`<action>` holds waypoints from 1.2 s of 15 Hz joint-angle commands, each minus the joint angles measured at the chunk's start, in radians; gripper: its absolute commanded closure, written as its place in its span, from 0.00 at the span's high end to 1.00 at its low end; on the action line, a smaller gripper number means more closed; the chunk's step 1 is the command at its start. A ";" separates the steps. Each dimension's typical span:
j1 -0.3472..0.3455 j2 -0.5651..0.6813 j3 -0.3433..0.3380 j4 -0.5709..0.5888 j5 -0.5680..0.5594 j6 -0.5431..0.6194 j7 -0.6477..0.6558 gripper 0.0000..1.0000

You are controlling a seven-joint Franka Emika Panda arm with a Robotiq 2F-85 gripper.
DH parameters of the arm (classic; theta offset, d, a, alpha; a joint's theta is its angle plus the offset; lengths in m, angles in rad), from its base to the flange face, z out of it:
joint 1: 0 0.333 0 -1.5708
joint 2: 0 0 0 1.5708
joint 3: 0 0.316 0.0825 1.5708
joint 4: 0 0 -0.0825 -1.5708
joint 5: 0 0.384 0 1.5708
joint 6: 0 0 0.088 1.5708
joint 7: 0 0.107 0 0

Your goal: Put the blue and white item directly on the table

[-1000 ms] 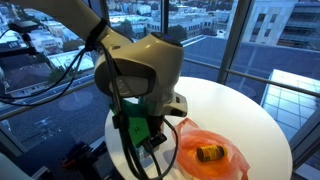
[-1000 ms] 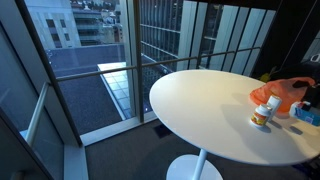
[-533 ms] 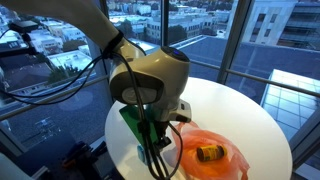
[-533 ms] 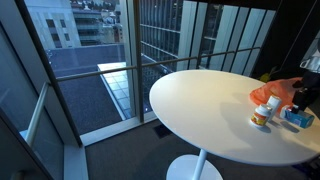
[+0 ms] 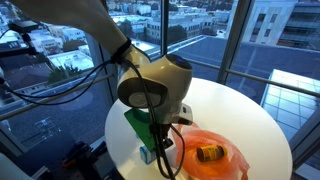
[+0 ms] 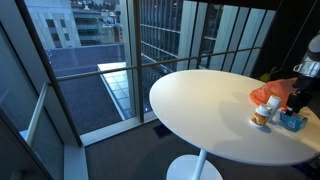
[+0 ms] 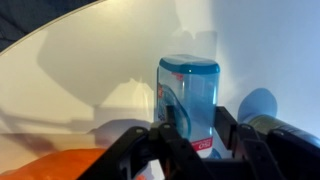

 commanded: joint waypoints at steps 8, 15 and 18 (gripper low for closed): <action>-0.027 -0.113 0.002 -0.009 -0.035 -0.019 -0.010 1.00; -0.018 -0.212 0.001 0.019 -0.110 -0.042 0.067 1.00; -0.022 -0.258 0.009 0.042 -0.197 -0.100 0.175 1.00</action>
